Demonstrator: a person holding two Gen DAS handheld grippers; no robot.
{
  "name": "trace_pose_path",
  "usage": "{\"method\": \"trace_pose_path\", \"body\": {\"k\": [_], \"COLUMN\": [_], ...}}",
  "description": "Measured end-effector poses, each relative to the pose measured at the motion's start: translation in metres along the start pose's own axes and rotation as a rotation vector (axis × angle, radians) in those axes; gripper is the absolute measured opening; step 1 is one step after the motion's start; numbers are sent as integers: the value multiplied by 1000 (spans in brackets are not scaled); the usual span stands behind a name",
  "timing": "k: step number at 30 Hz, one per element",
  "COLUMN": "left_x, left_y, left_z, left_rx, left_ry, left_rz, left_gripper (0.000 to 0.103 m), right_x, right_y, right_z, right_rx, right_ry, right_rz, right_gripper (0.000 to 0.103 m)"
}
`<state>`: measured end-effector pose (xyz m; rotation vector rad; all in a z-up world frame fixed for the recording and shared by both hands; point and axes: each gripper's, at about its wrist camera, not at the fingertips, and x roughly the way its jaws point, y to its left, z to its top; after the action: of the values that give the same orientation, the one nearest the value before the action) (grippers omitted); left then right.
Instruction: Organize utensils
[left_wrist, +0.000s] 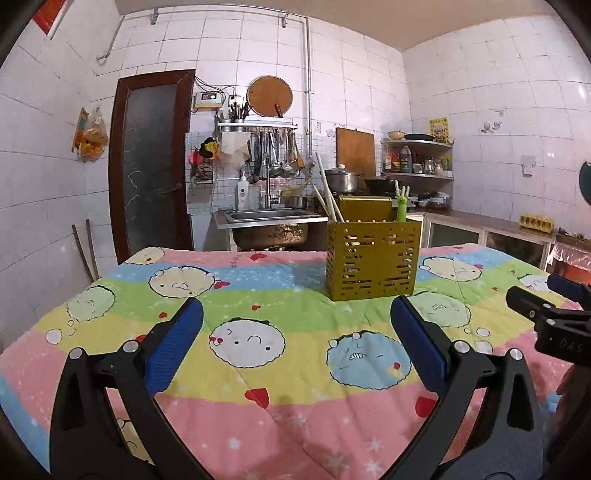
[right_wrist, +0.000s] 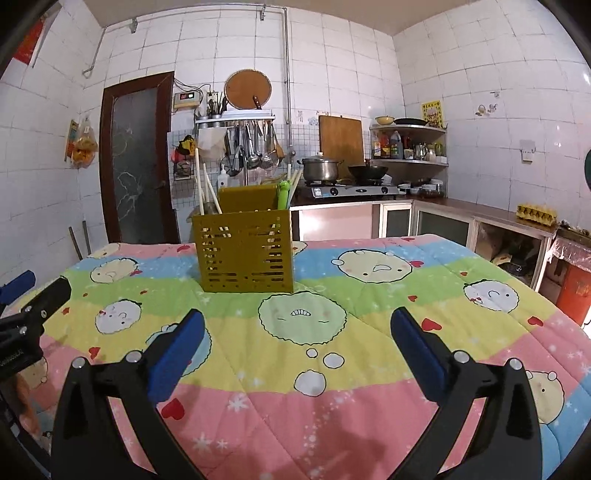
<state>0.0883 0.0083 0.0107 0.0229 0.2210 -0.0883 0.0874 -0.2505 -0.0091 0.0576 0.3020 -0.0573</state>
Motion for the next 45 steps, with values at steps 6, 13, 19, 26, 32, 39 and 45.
{"method": "trace_pose_path", "body": {"k": [6, 13, 19, 26, 32, 39, 45], "left_x": [-1, -5, -6, -7, -7, -7, -8], "left_y": [-3, -2, 0, 0, 2, 2, 3], "left_z": [-2, -3, -3, -4, -4, -4, -3], "left_rx": [17, 23, 17, 16, 6, 7, 5], "left_ry": [-2, -24, -26, -29, -19, -21, -24], "left_rz": [-8, -6, -11, -9, -11, -11, -11], "left_gripper": [98, 98, 98, 98, 98, 98, 98], "right_x": [-4, -12, -14, -15, -16, -18, -19], "right_y": [4, 3, 5, 4, 3, 2, 1], "right_z": [-3, -3, -3, -3, -2, -2, -3], "right_rx": [-21, -13, -24, -13, -15, -19, -20], "right_ry": [-18, -51, -61, -65, -65, -68, -75], "right_rz": [-13, -37, -40, -48, -50, -53, -60], "right_gripper": [99, 99, 99, 99, 99, 99, 99]}}
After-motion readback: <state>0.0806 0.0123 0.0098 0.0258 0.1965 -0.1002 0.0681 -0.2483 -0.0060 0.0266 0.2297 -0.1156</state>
